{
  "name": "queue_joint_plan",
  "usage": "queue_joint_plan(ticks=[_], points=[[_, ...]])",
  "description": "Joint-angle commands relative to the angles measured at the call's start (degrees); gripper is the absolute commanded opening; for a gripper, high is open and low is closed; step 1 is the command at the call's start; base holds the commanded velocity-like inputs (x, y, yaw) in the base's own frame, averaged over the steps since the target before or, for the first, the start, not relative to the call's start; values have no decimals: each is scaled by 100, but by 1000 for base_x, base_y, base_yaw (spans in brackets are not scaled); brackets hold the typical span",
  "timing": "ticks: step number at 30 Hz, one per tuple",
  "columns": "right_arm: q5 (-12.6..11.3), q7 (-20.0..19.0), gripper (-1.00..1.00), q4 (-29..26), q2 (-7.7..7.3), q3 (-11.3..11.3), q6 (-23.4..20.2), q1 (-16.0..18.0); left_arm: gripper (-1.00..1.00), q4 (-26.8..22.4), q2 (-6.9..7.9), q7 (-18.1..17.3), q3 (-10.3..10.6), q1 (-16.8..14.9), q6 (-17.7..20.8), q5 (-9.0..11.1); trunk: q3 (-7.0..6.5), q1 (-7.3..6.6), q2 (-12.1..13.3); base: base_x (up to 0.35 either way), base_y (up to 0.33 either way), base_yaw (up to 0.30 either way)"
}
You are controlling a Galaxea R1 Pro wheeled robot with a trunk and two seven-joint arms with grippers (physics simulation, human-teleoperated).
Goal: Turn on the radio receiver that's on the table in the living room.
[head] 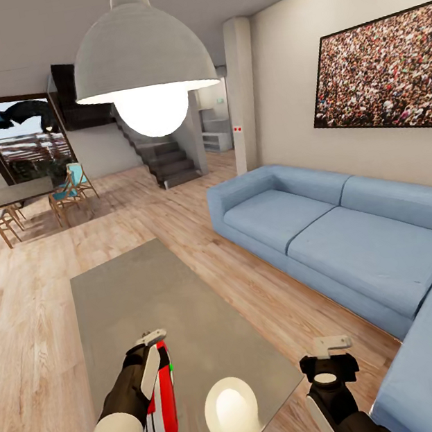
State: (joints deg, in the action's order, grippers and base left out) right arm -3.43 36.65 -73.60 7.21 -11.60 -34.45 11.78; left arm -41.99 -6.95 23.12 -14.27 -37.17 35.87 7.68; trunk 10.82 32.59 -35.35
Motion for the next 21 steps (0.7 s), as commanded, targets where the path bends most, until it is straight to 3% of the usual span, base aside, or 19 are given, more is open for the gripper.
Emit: queue_joint_plan(ticks=[1,8,21], points=[[0,0,100,1,0,0,0,0,-100,1,0,8,2,-1,6,-20,0,0,0,0,0,0],[0,5,100,3,0,0,0,0,-100,4,14,46,0,-1,253,-43,0,0,0,0,0,0],[0,1,100,4,0,0,0,0,-100,-7,26,44,-4,-1,271,-25,0,0,0,0,0,0]])
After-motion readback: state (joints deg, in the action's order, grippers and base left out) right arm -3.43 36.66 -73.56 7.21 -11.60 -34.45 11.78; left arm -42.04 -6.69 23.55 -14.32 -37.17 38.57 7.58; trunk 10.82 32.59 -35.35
